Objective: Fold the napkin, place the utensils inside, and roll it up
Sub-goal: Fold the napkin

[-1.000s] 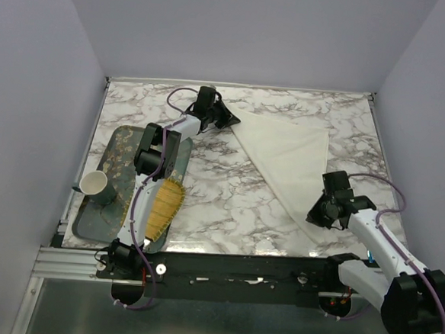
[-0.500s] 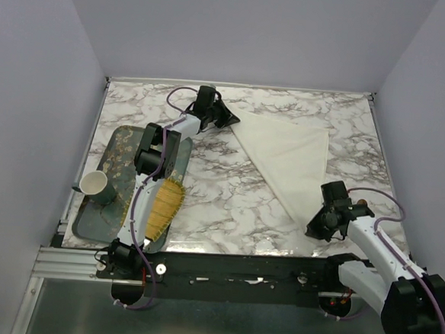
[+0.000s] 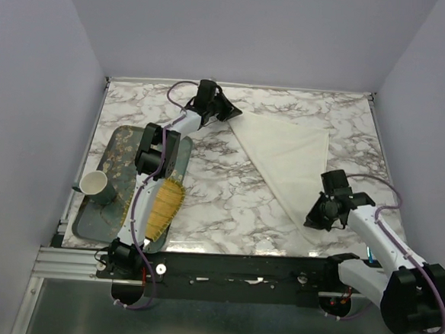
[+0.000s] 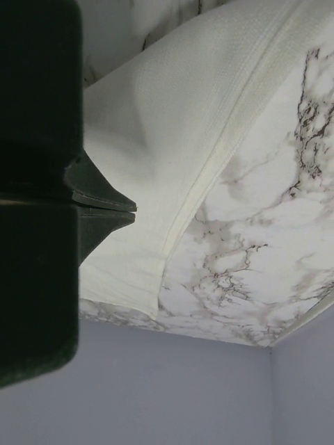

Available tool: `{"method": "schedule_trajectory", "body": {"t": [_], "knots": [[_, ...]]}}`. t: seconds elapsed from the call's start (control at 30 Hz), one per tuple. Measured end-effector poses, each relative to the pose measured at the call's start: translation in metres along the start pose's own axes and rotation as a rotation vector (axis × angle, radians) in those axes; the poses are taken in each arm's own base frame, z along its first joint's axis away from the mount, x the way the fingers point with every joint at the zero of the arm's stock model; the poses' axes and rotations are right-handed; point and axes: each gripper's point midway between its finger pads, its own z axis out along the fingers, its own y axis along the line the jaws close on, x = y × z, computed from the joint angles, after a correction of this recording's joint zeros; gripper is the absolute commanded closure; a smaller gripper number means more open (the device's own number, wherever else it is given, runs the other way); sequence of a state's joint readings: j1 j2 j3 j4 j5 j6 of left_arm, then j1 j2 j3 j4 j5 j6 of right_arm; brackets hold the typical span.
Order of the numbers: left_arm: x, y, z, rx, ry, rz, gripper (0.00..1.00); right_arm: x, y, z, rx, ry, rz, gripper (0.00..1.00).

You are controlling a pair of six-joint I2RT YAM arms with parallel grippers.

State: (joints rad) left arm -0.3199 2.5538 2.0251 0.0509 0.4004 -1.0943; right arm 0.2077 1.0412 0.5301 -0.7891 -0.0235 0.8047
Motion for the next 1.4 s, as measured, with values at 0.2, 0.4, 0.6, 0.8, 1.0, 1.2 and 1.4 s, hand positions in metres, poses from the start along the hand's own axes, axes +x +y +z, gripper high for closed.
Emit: {"method": "schedule_trajectory", "body": {"t": [0.2,0.4,0.6,0.8,1.0,1.2,1.4], "knots": [[-0.002,0.002,0.005,-0.005,-0.006,-0.019,1.00,-0.075,0.041,-0.031,-0.067,-0.189,-0.041,0.80],[0.000,0.027,0.010,-0.088,-0.014,-0.044,1.00,-0.136,0.050,-0.013,-0.024,-0.221,0.003,0.79],[-0.008,0.033,0.009,-0.125,-0.051,-0.067,1.00,-0.182,0.055,0.005,0.001,-0.243,0.025,0.80],[-0.021,0.041,0.002,-0.158,-0.108,-0.097,1.00,-0.209,0.062,0.041,0.023,-0.217,0.026,0.81],[-0.035,0.047,-0.001,-0.152,-0.147,-0.131,1.00,-0.235,0.079,0.061,0.011,-0.210,0.019,0.82],[-0.039,0.048,-0.001,-0.137,-0.159,-0.150,1.00,-0.266,0.078,0.045,0.064,-0.276,-0.006,0.81],[-0.039,0.047,-0.001,-0.125,-0.165,-0.154,1.00,-0.283,0.104,0.020,0.009,-0.334,-0.087,0.80]]}}
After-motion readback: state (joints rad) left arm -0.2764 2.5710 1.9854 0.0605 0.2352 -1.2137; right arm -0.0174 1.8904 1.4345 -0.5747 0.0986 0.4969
